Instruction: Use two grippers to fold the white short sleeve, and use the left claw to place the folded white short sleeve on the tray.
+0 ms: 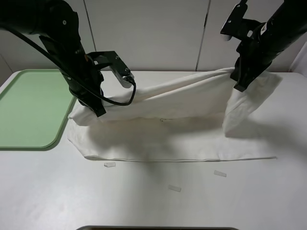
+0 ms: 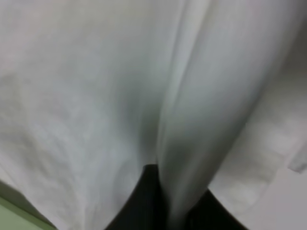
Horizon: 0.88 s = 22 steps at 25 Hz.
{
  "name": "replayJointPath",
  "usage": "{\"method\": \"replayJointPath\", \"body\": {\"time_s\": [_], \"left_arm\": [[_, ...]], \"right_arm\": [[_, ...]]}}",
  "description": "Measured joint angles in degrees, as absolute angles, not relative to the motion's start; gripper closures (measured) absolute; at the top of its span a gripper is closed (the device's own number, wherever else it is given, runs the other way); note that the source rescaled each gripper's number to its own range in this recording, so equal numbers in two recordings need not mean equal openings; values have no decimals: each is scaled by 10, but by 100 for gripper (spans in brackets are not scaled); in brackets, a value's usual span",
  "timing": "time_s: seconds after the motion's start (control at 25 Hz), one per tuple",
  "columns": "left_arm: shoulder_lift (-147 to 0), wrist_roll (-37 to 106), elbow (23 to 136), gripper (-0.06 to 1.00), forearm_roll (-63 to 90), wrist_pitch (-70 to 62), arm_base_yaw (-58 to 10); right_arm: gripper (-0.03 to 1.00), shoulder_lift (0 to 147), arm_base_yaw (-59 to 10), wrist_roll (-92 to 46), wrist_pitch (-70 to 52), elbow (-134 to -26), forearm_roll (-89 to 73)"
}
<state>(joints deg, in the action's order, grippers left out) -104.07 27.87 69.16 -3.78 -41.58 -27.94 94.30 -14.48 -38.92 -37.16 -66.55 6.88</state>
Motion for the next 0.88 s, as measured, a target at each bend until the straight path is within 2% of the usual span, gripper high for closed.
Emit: {"method": "replayJointPath", "body": {"time_s": [0.08,0.12,0.16,0.24,0.32,0.36,0.44,0.52,0.56,0.64,0.88], "left_arm": [[-1041,279,693,94,-26,-431,-279],[-1041,279,693,94,-22,-437,-279],[-1041,279,693,94,-15,-449,-279],[-1041,279,693,91,-7,-486,-279],[-1041,278,691,78,-6,-524,-279],[-1041,277,692,70,-6,-533,-279],[-1041,270,692,30,-5,-544,-279],[-1041,264,692,8,-7,-544,-279],[-1041,263,692,2,-12,-544,-279],[-1041,262,692,-2,-25,-544,-279],[-1041,257,713,-5,-48,-562,-279]], "right_arm": [[85,943,-145,-385,-402,-665,64],[76,943,-145,-383,-421,-665,63],[62,943,-145,-379,-442,-665,66],[25,943,-144,-362,-476,-665,80],[6,943,-142,-333,-482,-665,87],[2,943,-142,-323,-481,-665,88],[-2,943,-142,-311,-474,-665,88],[-3,943,-142,-306,-474,-665,88],[-3,943,-142,-306,-474,-665,88],[-3,943,-142,-305,-474,-665,88],[-3,943,-142,-292,-471,-679,88]]}}
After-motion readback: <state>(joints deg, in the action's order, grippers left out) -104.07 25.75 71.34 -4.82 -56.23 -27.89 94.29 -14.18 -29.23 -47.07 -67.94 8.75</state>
